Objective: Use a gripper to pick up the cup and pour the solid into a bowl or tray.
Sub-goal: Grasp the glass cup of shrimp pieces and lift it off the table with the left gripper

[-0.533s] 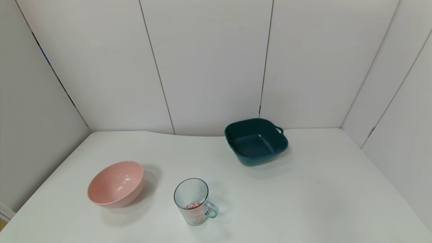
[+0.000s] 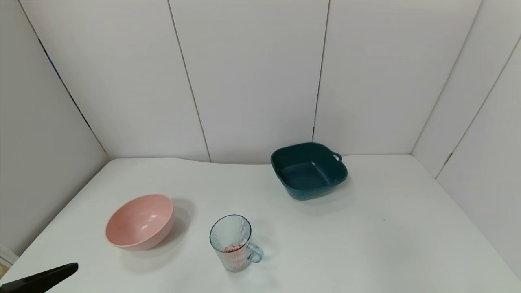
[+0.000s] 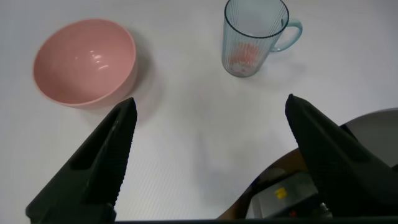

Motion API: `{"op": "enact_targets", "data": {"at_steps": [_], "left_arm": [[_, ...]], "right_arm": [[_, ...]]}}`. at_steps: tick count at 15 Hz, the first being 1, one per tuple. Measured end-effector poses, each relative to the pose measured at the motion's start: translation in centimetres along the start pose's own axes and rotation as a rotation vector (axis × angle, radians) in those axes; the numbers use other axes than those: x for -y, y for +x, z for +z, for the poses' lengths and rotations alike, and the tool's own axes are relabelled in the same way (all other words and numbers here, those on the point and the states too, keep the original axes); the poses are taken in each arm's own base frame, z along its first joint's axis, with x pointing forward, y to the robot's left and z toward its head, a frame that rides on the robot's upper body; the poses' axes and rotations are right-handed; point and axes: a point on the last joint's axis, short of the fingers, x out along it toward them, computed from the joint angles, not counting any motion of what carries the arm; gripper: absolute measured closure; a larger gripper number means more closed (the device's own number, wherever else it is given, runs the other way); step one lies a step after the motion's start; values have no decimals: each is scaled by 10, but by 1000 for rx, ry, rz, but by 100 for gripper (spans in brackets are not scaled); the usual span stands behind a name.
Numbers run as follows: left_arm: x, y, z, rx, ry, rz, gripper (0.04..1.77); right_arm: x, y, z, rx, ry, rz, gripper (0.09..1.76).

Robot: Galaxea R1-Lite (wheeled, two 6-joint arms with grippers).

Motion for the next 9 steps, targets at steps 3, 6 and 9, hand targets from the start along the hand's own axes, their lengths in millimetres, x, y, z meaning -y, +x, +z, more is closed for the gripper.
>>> {"op": "enact_targets", "data": {"at_steps": [3, 6, 9], "left_arm": [[1, 35, 2, -117, 13, -58, 9], [7, 66, -2, -189, 35, -112, 9], [13, 93, -5, -198, 48, -144, 9]], "right_arm": [[0, 0, 0, -1, -1, 1, 14], [0, 0, 0, -2, -2, 0, 14], [0, 0, 0, -2, -1, 0, 14]]}}
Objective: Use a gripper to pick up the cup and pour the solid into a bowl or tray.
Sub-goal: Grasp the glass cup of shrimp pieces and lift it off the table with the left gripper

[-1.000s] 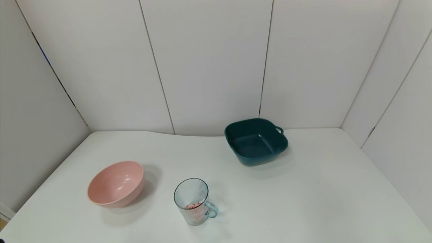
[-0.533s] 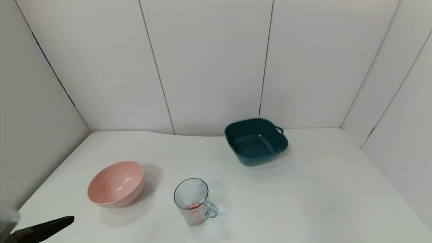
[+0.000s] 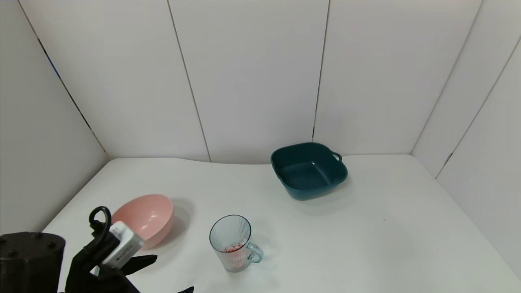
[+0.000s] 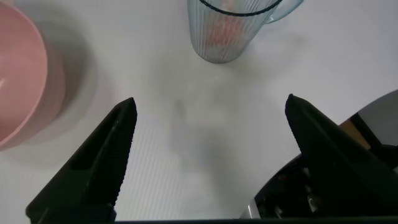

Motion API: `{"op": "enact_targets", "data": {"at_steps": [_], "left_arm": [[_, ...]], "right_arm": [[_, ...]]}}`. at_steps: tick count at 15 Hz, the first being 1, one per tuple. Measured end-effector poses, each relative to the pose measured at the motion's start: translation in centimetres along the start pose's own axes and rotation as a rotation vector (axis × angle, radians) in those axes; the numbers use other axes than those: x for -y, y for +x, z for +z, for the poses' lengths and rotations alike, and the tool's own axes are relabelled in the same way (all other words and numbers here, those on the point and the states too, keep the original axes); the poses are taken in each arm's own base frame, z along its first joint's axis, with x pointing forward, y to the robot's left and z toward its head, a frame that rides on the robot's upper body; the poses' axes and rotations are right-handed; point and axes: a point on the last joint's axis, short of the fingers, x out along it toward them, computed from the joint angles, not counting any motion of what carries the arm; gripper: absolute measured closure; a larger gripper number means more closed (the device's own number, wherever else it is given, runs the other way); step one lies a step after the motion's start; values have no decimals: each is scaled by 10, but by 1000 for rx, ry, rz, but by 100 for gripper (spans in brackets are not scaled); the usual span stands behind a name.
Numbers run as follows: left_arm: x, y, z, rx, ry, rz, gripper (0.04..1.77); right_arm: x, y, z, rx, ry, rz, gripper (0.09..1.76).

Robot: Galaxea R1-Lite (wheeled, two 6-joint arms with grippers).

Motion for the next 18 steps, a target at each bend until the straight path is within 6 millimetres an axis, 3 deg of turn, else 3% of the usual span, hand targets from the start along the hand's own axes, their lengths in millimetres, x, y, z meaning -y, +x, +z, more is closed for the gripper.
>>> {"op": "enact_targets", "data": {"at_steps": [11, 18], "left_arm": [[7, 73, -9, 48, 33, -46, 9], [10, 107, -19, 132, -6, -44, 9]], "right_arm": [[0, 0, 0, -1, -3, 4, 14], [0, 0, 0, -4, -7, 4, 14]]}}
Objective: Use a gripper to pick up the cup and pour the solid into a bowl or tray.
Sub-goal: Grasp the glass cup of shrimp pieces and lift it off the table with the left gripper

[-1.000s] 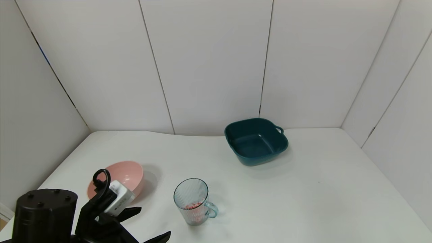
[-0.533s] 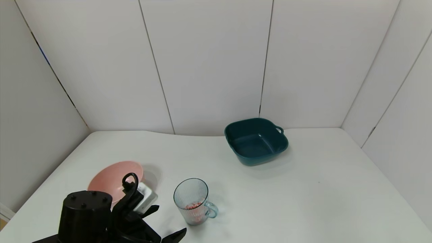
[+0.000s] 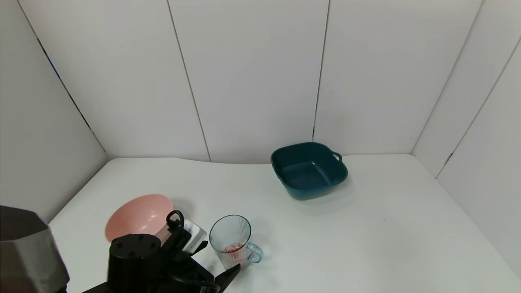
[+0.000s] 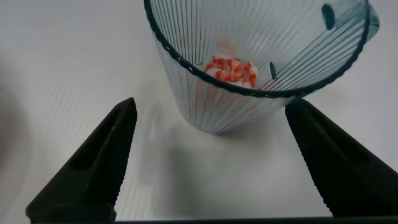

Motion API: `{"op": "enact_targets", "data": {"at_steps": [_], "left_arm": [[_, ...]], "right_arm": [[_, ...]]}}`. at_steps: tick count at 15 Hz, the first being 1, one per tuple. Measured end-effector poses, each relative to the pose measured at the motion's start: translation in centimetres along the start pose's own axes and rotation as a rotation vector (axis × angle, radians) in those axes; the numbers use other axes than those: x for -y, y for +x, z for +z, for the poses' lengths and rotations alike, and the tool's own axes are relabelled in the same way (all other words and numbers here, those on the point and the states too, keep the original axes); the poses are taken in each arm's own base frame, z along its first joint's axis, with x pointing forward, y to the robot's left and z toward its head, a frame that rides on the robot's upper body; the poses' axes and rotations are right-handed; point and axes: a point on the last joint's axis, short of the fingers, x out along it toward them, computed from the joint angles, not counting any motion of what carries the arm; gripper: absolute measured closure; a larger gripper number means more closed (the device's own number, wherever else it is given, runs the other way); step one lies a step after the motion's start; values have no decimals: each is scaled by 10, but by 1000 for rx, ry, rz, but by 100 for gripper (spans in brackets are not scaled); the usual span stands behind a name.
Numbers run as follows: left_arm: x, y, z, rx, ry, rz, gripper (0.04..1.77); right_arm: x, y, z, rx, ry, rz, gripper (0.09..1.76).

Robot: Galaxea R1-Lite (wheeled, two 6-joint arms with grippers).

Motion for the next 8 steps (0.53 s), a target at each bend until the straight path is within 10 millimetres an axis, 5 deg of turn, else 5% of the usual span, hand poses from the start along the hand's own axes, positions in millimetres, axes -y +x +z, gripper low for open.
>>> {"op": "enact_targets", "data": {"at_steps": [8], "left_arm": [[1, 17, -16, 0, -51, -3, 9]], "right_arm": [[0, 0, 0, -3, -2, 2, 14]]}}
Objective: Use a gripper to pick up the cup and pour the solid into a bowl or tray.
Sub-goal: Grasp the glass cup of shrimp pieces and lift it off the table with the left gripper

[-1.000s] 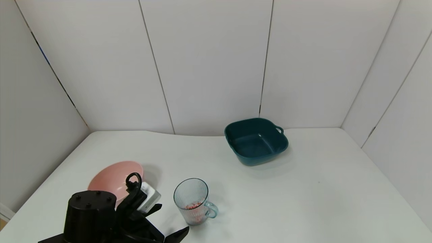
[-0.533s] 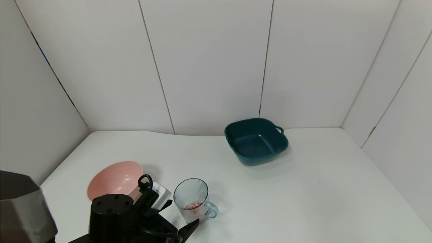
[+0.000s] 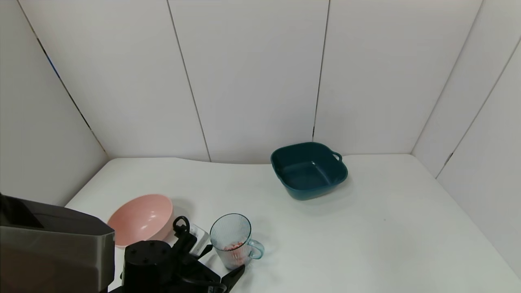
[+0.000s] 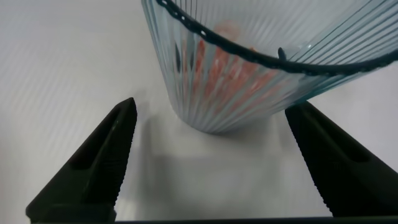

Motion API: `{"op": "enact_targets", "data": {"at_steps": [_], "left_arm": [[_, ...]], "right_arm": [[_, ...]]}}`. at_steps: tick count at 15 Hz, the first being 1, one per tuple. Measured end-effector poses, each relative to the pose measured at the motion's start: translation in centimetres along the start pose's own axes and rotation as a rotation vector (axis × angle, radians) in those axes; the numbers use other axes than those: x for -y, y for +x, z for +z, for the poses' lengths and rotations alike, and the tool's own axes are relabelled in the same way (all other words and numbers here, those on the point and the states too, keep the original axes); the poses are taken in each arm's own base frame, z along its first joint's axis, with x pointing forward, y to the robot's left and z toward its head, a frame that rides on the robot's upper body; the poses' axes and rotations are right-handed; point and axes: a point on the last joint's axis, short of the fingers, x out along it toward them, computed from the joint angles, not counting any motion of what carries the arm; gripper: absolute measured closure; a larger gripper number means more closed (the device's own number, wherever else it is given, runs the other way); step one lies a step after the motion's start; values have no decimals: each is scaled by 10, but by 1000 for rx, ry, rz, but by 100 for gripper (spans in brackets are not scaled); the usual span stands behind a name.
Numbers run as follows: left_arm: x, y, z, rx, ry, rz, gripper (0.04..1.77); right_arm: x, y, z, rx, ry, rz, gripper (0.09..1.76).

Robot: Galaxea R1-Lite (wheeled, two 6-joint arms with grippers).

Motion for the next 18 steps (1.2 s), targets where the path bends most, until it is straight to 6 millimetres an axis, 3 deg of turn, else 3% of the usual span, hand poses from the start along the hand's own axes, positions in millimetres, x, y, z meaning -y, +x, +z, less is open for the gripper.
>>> {"op": "enact_targets", "data": {"at_steps": [18], "left_arm": [[2, 13, 22, 112, 14, 16, 9]], "right_arm": [[0, 0, 0, -5, -9, 1, 14]]}}
